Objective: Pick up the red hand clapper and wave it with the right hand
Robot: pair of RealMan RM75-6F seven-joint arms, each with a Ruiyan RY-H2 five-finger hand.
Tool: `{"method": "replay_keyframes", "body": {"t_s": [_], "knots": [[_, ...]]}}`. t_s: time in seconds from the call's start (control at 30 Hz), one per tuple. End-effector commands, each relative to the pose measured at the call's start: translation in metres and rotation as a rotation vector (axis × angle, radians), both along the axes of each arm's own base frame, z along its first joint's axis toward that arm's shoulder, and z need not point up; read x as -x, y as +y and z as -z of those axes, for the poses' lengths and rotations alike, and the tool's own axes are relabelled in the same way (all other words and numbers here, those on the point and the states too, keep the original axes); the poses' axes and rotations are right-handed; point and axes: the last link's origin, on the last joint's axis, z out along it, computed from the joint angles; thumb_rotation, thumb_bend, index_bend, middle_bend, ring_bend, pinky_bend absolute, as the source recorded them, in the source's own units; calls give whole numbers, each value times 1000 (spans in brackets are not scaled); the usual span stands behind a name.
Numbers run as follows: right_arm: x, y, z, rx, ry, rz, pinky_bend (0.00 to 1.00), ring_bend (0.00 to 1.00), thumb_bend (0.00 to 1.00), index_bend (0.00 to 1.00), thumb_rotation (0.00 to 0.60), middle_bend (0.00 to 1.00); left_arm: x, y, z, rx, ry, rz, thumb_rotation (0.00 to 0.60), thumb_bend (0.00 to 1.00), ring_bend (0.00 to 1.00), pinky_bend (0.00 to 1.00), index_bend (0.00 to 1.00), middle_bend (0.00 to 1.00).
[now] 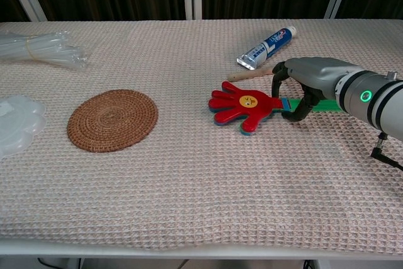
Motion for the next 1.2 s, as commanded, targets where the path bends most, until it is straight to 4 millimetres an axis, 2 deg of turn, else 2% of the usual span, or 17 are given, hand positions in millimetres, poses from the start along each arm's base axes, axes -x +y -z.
{"method": "replay_keyframes", "body": {"t_s": [0.03,0.2,0.33,0.4,0.47,0.57,0.63,0.73,0.9,1.2], "knots": [[-1,0,0,16,-13,-2,0,0,318,538,600,110,0,0,0,-1,0,0,600,162,0,61,106,48],[-2,0,-3,58,-60,-13,0,0,366,624,600,179,0,0,0,-1,-1,1,600,162,0,61,106,48],[-2,3,-3,88,-117,-26,0,2,460,710,600,250,0,0,0,-5,-6,4,600,162,0,61,106,48],[-2,5,-3,95,-147,-28,13,17,475,722,600,269,-1,1,0,-7,-10,7,600,162,0,61,106,45],[-2,6,-3,103,-181,-34,69,50,477,721,600,292,-1,1,0,-10,-13,12,600,162,0,61,106,42],[-1,7,-2,123,-241,-42,251,179,477,723,600,373,-2,1,0,-19,-19,21,600,167,0,62,106,30],[1,7,-1,130,-263,-45,431,262,477,726,600,419,-2,1,-1,-26,-21,29,600,175,0,62,106,19],[4,7,2,144,-306,-43,632,343,495,727,600,463,-2,1,-1,-33,-24,36,600,177,0,62,106,14],[4,5,5,170,-371,-56,784,430,569,729,600,519,-2,0,-1,-42,-26,40,600,177,0,62,106,8],[4,4,3,194,-449,-65,887,565,619,735,600,598,-2,0,-2,-47,-28,42,600,177,0,63,106,6]]}}
